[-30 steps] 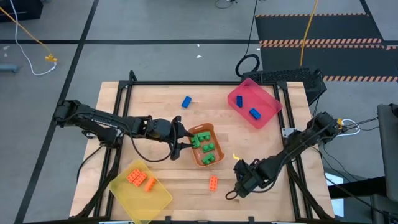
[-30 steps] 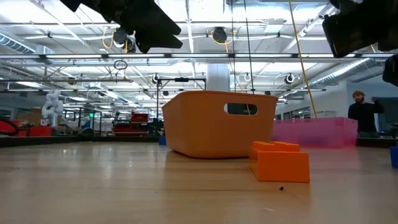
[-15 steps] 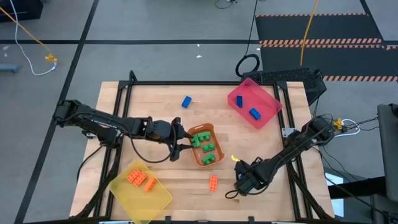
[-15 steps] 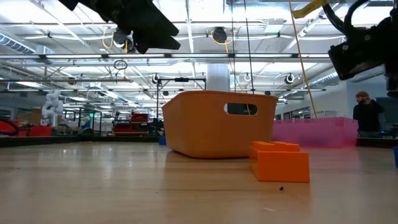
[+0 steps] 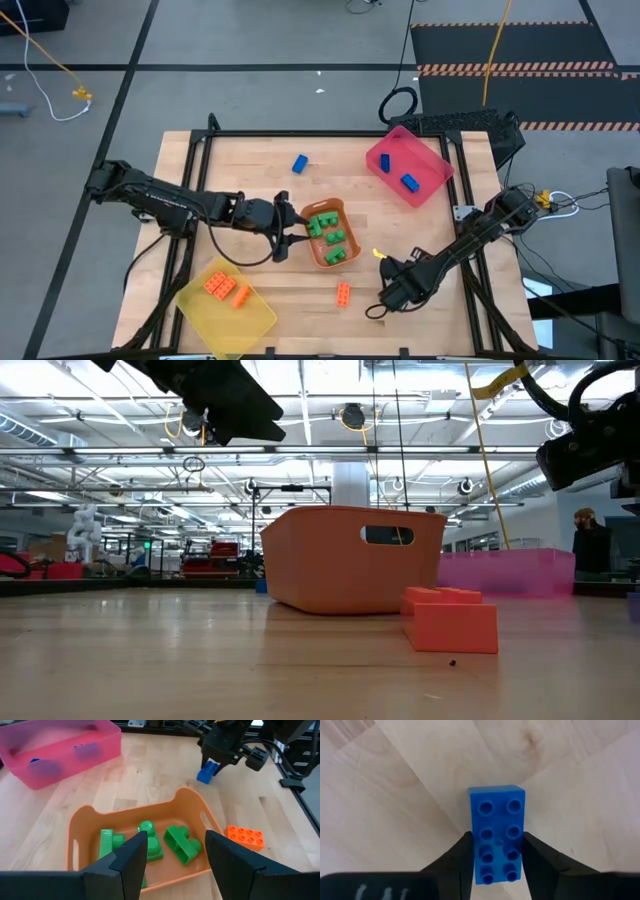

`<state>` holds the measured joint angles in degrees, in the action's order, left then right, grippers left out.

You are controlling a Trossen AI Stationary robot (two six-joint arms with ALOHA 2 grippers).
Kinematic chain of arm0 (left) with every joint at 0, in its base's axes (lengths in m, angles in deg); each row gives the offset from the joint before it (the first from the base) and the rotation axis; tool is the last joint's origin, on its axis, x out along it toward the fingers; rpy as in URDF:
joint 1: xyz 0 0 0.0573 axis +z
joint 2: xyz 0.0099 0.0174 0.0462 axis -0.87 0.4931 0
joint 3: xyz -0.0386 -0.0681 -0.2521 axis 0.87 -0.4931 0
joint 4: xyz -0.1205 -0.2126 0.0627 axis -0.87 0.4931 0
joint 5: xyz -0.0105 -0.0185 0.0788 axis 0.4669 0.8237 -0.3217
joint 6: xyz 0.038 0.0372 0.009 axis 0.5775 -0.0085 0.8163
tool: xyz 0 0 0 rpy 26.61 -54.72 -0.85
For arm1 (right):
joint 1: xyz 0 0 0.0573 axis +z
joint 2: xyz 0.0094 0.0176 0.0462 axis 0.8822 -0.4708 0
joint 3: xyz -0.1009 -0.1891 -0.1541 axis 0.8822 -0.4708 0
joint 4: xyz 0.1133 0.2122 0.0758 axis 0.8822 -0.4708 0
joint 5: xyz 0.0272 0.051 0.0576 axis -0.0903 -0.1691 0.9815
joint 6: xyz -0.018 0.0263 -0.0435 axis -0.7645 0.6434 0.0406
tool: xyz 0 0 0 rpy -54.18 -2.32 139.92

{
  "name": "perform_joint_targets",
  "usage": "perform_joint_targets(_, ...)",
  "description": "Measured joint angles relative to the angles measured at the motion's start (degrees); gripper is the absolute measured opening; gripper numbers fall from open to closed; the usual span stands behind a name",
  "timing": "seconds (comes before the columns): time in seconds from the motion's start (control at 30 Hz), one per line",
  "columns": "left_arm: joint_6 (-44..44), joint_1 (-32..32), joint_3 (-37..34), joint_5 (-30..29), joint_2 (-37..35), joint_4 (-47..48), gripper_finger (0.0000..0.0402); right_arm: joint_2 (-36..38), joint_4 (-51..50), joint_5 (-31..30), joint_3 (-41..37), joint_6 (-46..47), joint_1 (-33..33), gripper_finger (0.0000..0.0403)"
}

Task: Sort & place blocks by color
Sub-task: Put the blue game piece into the pink bin

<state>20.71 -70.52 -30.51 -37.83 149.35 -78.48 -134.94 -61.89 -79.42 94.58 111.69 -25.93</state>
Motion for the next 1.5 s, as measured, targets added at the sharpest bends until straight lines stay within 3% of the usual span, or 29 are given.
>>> perform_joint_targets(0.2, -0.23, -0.20, 0.00, -1.36, 0.00, -0.11, 0.0200, 0.85, -2.95, -2.73, -0.07, -3.89, -1.50, 0.0120)
perform_joint_targets(0.37, -0.16, -0.19, 0.00, -1.75, 0.00, -0.16, 0.0200, 5.76, -7.09, -6.44, -0.07, -6.83, -4.22, 0.0120)
perform_joint_targets(0.7, 1.25, 1.53, 0.00, -1.82, 0.00, -2.67, 0.0200, 21.87, -12.91, -23.71, -0.04, -15.73, -17.80, 0.0120)
perform_joint_targets(0.87, 2.25, 2.84, 0.00, -1.82, 0.00, -5.53, 0.0200, 26.85, -15.57, -24.03, -0.02, -25.13, -28.96, 0.0120)
perform_joint_targets(1.1, 2.45, 6.57, 0.00, -1.86, 0.00, -8.54, 0.0200, 28.46, -18.12, -24.15, -0.02, -36.06, -43.76, 0.0120)
perform_joint_targets(1.3, 1.46, 10.11, 0.00, -3.64, 0.00, -8.21, 0.0200, 28.41, -14.05, -24.03, -0.02, -43.94, -51.90, 0.0120)
perform_joint_targets(1.5, 2.45, 13.38, 0.00, -3.81, 0.00, -8.30, 0.0200, 28.37, -10.38, -23.77, -0.02, -49.29, -56.06, 0.0120)
